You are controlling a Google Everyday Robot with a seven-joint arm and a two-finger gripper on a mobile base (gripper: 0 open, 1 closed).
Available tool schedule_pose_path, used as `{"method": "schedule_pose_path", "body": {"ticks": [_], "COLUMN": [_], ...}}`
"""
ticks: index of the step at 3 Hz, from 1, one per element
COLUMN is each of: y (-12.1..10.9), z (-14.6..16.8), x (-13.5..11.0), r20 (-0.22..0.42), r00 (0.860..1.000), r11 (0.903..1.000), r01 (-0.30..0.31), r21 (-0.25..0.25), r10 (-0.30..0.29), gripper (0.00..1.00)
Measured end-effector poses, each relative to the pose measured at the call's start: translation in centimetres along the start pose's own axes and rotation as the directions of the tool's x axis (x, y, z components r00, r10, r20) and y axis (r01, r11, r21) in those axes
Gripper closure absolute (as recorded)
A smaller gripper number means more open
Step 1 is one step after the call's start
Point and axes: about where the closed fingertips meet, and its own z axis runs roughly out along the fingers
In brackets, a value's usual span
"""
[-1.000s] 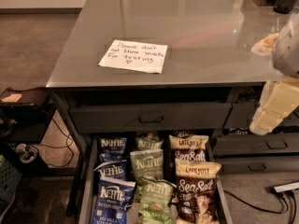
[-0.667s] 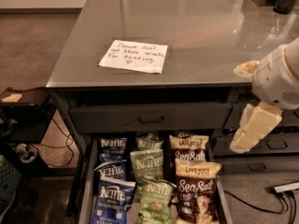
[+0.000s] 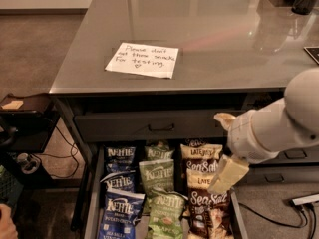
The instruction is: Pick brown chip bag from middle drawer and place on counter
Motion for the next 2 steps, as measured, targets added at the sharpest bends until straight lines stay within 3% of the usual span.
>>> {"method": "schedule_pose_path", "body": {"ticks": [1,2], "y": [2.0,4.4], "z": [6.2,11.8], "x": [0.9,1.9], "r20": [0.02,0.029], "r00": [1.0,1.0], "r11": [0.9981,0.9893], "r01": [0.009,0.013], "r21": [-0.061,-0.145], "r10": [-0.008,-0.009], "gripper": [0.0,0.0]}}
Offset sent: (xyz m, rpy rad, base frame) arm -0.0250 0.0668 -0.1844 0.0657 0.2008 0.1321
